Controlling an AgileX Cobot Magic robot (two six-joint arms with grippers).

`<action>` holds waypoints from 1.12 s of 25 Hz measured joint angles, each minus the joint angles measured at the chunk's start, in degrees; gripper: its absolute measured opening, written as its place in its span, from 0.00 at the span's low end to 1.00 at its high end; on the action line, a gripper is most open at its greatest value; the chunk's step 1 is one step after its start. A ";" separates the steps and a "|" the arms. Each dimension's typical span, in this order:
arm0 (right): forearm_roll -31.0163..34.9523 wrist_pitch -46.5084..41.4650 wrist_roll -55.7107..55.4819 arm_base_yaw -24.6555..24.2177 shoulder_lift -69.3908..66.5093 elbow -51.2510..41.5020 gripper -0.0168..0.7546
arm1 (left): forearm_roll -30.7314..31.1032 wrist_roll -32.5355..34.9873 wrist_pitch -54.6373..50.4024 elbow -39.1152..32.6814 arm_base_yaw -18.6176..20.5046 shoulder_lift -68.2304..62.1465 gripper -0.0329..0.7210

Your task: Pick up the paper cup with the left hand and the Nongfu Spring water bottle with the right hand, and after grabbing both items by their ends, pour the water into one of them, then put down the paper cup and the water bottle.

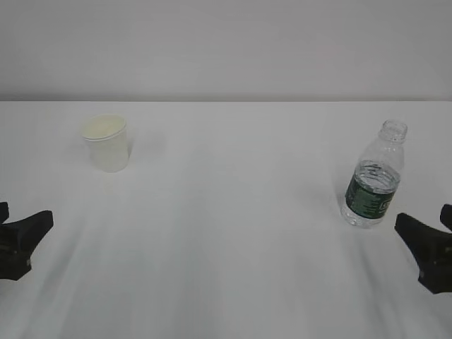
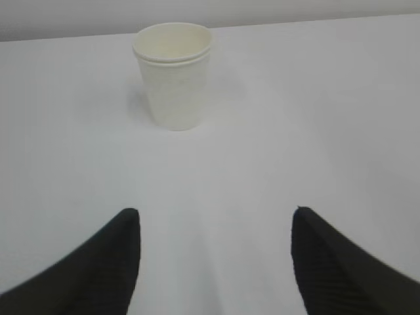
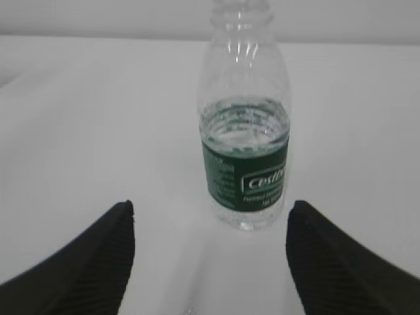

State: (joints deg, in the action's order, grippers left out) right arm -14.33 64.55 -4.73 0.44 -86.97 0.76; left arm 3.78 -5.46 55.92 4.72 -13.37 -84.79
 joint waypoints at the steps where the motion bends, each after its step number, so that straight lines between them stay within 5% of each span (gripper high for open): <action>1: 0.00 0.11 0.00 0.00 -1.14 -0.29 0.73 | 0.27 0.00 0.14 -0.23 0.00 -0.13 0.73; 28: -0.44 0.86 -0.20 0.00 -5.71 -0.81 0.73 | 2.13 -2.39 9.47 -3.33 0.00 -8.60 0.71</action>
State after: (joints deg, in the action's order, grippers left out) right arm -14.76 65.41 -4.94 0.44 -92.68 -0.05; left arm 5.91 -7.85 65.39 1.40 -13.37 -93.39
